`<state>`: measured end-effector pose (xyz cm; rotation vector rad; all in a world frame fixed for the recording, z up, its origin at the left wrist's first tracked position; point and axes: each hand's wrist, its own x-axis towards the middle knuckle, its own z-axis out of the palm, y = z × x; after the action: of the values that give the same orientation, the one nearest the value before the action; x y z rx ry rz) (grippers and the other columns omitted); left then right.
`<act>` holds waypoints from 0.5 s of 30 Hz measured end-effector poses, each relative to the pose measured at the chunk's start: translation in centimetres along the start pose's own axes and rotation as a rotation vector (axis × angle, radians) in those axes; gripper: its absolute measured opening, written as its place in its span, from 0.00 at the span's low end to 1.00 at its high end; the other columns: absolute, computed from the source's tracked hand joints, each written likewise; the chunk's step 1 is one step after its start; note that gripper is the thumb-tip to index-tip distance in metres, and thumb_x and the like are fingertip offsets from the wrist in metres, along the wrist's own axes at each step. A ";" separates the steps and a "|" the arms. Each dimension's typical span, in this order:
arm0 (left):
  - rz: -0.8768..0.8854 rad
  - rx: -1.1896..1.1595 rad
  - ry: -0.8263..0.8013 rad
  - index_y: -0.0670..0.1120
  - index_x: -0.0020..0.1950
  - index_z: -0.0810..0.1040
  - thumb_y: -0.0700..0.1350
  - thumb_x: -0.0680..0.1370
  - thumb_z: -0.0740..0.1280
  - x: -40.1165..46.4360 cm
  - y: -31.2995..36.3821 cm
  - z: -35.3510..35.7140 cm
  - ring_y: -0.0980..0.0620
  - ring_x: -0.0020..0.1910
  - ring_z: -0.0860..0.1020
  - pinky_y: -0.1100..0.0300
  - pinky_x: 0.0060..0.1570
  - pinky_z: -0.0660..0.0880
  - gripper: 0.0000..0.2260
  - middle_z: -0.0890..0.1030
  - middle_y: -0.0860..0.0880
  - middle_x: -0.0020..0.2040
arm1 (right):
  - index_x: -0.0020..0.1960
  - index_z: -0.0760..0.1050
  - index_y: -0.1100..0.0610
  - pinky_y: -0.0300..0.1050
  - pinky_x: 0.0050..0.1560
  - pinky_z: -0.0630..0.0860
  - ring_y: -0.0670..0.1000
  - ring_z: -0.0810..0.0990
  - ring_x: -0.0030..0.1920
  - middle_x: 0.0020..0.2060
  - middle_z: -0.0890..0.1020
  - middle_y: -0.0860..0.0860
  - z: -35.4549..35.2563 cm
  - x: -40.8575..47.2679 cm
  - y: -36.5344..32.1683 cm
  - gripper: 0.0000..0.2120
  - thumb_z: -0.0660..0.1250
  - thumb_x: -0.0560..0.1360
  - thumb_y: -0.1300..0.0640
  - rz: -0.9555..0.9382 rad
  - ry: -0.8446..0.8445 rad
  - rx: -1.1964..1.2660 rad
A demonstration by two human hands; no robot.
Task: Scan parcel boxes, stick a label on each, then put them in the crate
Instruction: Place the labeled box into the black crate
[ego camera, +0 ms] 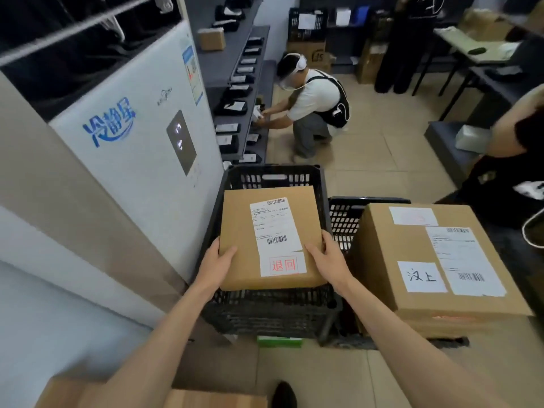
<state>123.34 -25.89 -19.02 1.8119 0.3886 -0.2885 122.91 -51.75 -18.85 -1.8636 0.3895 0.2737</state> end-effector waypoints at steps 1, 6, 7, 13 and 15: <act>-0.024 0.002 0.000 0.53 0.76 0.67 0.49 0.85 0.62 0.6 -0.5 0.1 0.54 0.59 0.78 0.56 0.55 0.75 0.19 0.78 0.53 0.65 | 0.78 0.61 0.52 0.53 0.69 0.73 0.52 0.74 0.66 0.70 0.72 0.52 0.5 0.7 0.1 0.26 0.63 0.83 0.52 0.015 -0.001 -0.022; -0.149 0.035 0.006 0.48 0.77 0.66 0.47 0.85 0.62 3.8 -2.6 0.3 0.49 0.62 0.76 0.52 0.62 0.72 0.20 0.76 0.49 0.69 | 0.77 0.62 0.56 0.51 0.67 0.72 0.55 0.74 0.69 0.69 0.73 0.52 2.7 3.2 1.2 0.22 0.61 0.84 0.57 0.129 -0.021 -0.085; -0.171 0.055 -0.006 0.48 0.78 0.65 0.47 0.85 0.62 4.5 -3.0 0.4 0.49 0.62 0.76 0.52 0.63 0.72 0.20 0.76 0.49 0.69 | 0.76 0.62 0.57 0.53 0.67 0.72 0.56 0.74 0.68 0.69 0.74 0.52 3.2 3.8 1.7 0.22 0.62 0.84 0.57 0.171 -0.016 -0.075; -0.308 0.183 -0.115 0.46 0.77 0.67 0.47 0.84 0.64 8.4 -6.3 1.4 0.47 0.62 0.76 0.49 0.63 0.74 0.21 0.76 0.46 0.69 | 0.77 0.62 0.58 0.59 0.70 0.72 0.60 0.73 0.69 0.71 0.73 0.57 5.2 7.0 5.5 0.26 0.65 0.82 0.56 0.445 -0.020 -0.027; -0.370 0.225 -0.134 0.45 0.74 0.69 0.46 0.83 0.67 9.8 -7.5 2.0 0.45 0.62 0.77 0.46 0.64 0.75 0.20 0.77 0.45 0.68 | 0.78 0.61 0.59 0.59 0.70 0.71 0.61 0.72 0.70 0.71 0.71 0.57 5.9 8.0 6.7 0.28 0.66 0.81 0.57 0.511 -0.007 -0.029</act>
<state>129.24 -24.81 -30.02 1.9192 0.6165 -0.7322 127.61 -49.14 -29.52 -1.7667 0.8602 0.6320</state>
